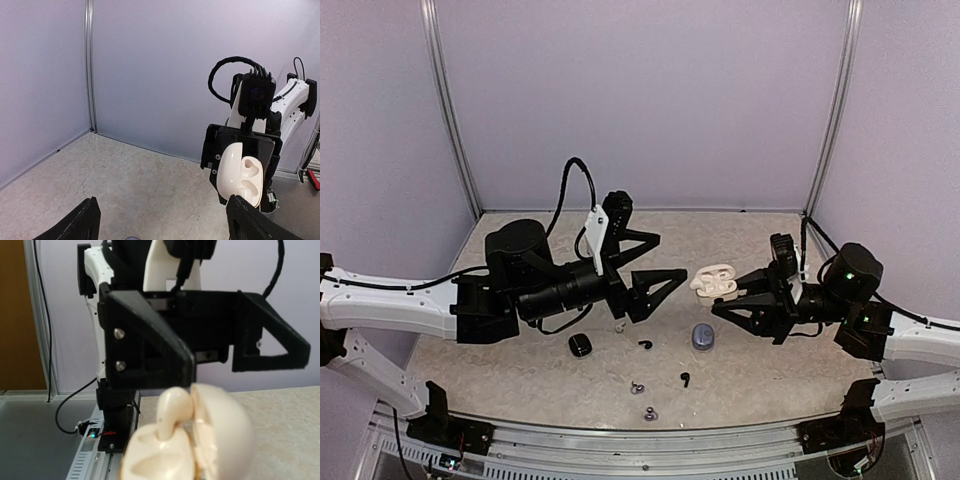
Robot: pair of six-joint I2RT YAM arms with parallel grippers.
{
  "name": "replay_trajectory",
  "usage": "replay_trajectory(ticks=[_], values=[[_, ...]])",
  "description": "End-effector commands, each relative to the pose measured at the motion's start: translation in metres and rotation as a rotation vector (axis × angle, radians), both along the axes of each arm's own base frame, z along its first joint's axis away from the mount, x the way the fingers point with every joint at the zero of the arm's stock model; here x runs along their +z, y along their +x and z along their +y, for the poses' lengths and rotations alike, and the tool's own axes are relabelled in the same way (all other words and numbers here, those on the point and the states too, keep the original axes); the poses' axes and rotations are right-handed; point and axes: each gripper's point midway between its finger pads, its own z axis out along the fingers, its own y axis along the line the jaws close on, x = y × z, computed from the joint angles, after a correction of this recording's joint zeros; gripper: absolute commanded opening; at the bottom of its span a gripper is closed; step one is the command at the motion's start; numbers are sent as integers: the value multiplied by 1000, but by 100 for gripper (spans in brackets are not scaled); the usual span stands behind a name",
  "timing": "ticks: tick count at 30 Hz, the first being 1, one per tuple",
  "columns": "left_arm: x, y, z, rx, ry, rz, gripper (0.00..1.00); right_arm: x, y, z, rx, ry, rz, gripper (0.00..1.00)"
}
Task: Insert the wireless bluetooth earbuds into the charging case
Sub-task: Adjust the left earbud in the left side groove of the charging case.
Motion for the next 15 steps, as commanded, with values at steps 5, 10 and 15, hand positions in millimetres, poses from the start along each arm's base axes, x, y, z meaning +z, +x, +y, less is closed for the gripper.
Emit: replay_trajectory(ticks=[5,10,15], values=[[5,0,-7,-11,2,-13,87,24,-4,-2,12,59,-41,0],[4,-7,-11,-41,8,-24,86,23,-2,-2,-8,62,-36,0],[6,-18,-12,-101,-6,-37,86,22,-1,-2,-12,60,-27,0]])
